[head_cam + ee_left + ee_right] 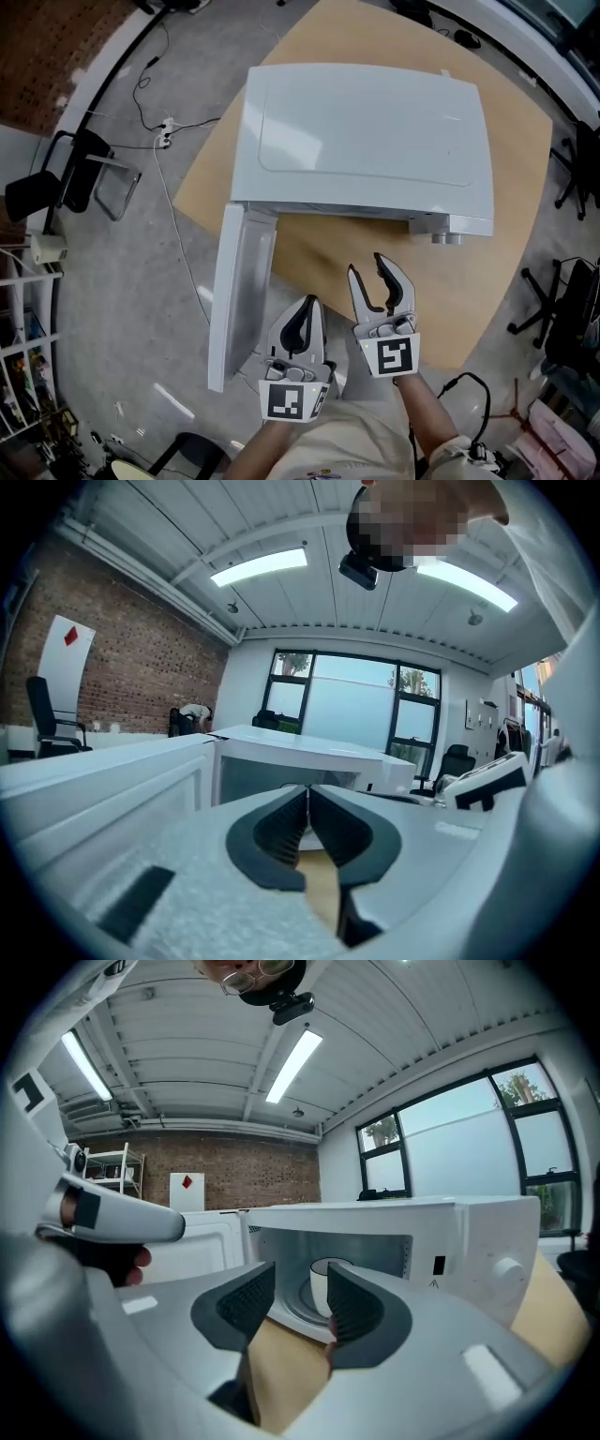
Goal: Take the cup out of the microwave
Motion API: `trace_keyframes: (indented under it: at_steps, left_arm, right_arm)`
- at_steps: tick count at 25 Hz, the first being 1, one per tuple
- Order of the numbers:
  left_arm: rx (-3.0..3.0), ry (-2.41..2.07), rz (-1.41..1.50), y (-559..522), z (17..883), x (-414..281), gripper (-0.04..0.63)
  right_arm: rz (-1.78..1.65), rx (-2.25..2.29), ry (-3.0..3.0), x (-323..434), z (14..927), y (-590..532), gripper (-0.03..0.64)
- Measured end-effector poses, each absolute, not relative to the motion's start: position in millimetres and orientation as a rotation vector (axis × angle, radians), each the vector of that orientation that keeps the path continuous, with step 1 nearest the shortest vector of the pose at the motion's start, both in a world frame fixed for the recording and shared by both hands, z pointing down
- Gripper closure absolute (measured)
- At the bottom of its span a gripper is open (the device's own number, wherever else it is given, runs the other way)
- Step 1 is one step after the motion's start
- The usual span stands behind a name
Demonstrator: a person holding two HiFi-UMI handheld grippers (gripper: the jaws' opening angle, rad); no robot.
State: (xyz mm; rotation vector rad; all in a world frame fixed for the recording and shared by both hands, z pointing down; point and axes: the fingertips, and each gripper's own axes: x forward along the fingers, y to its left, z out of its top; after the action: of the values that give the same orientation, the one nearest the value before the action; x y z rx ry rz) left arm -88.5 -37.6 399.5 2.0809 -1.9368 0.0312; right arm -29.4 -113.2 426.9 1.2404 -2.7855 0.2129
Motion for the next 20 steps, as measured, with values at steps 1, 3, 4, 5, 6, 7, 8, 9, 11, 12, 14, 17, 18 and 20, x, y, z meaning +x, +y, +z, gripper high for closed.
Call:
trace_keyframes:
  at_steps: [1, 3, 4, 5, 6, 7, 8, 9, 11, 12, 14, 17, 18, 20]
  left_arm:
    - [2.074, -1.937, 0.023, -39.5, 403.3, -90.6, 0.57]
    - [2.071, -1.932, 0.024, -41.4, 411.8, -94.6, 0.542]
    - [2.075, -1.929, 0.034, -42.1, 416.6, -96.6, 0.524]
    - [2.074, -1.93, 0.036, -43.4, 420.9, -98.9, 0.517]
    - [2.062, -1.934, 0.029, -45.4, 424.5, -101.2, 0.516]
    - [2.038, -1.939, 0.013, -48.0, 427.6, -103.2, 0.515]
    - [2.008, -1.944, -0.006, -50.8, 430.3, -104.6, 0.512]
    - [1.982, -1.949, -0.02, -53.1, 433.0, -105.5, 0.508]
    - [1.956, -1.959, -0.027, -55.2, 438.4, -107.1, 0.502]
    - [1.95, -1.963, -0.027, -55.7, 440.9, -108.3, 0.5]
    - [1.94, -1.969, -0.024, -57.6, 445.7, -111.3, 0.497]
    - [1.931, -1.975, -0.031, -63.5, 449.9, -117.9, 0.495]
    - [1.927, -1.978, -0.036, -65.6, 450.9, -119.5, 0.495]
    - [1.921, -1.982, -0.041, -68.5, 453.4, -121.2, 0.495]
  right_arm:
    - [0.209, 1.247, -2.781, -32.2, 433.6, -119.1, 0.443]
    - [0.201, 1.258, -2.767, -38.2, 445.8, -130.5, 0.414]
    - [0.187, 1.259, -2.759, -41.5, 451.2, -136.8, 0.397]
    - [0.17, 1.259, -2.751, -45.1, 456.6, -143.6, 0.38]
    - [0.153, 1.258, -2.745, -48.5, 462.2, -150.9, 0.369]
    - [0.14, 1.256, -2.74, -51.5, 468.1, -158.8, 0.356]
    - [0.131, 1.256, -2.738, -54.1, 473.6, -167.1, 0.343]
    - [0.127, 1.257, -2.737, -56.5, 478.8, -175.3, 0.334]
    - [0.121, 1.25, -2.731, -61.1, 488.5, -189.1, 0.308]
    - [0.118, 1.242, -2.724, -62.8, 493.2, -194.1, 0.299]
    - [0.122, 1.247, -2.718, -65.3, 498.7, -202.2, 0.282]
    - [0.129, 1.273, -2.736, -74.4, 500.2, -212.5, 0.254]
    - [0.13, 1.279, -2.742, -77.7, 500.5, -215.0, 0.25]
    - [0.129, 1.285, -2.742, -81.8, 503.4, -218.0, 0.241]
